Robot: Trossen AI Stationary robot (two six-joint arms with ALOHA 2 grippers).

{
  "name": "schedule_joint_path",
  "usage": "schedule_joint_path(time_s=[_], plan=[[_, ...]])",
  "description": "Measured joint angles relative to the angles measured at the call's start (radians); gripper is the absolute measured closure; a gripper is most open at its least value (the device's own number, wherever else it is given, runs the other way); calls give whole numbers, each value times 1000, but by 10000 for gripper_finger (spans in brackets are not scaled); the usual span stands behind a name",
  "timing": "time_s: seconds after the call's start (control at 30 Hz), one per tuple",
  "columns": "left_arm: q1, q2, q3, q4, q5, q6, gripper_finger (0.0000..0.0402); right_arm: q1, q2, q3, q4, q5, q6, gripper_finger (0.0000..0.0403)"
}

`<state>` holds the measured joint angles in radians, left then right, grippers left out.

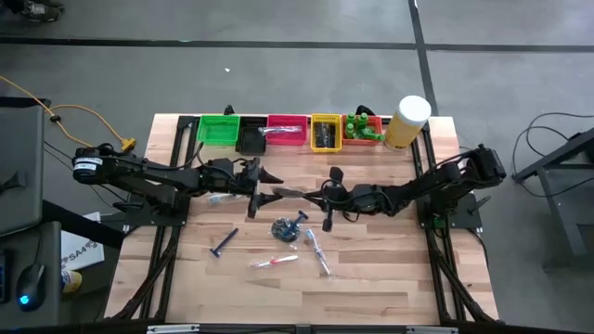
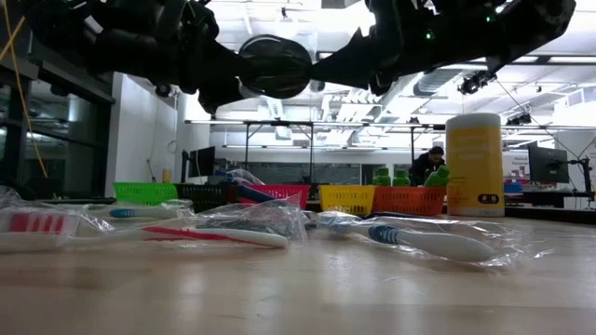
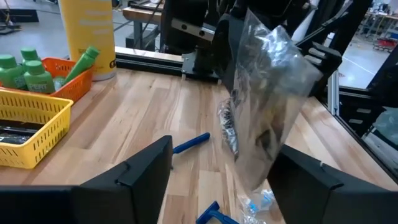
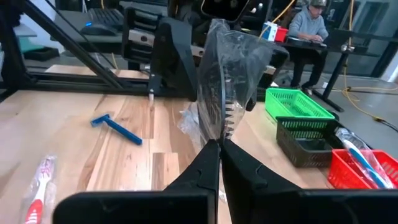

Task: Pick & Place Travel size toiletries
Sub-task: Put the hairbrush into the green basket

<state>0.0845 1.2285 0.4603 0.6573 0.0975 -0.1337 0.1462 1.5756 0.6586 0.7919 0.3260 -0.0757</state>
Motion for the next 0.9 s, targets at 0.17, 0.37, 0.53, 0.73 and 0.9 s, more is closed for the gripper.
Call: schedule_joint_path(time_s=[0.17, 0.37, 0.53, 0.73, 0.9], plan=[[0, 0, 0, 1, 0, -5, 223, -16, 1, 0, 7, -26, 2, 399], [0, 0, 0, 1, 1, -21, 329, -17, 1, 0, 6, -39, 6, 399], [0, 0, 0, 0, 3, -21, 377, -18, 1, 0, 4, -15, 25, 393], [1, 0, 0, -5, -7, -7, 370, -15, -16, 0, -7, 35, 117, 343], [21, -29, 2, -60, -72, 47, 376, -1, -94, 1, -70, 57, 156, 256]])
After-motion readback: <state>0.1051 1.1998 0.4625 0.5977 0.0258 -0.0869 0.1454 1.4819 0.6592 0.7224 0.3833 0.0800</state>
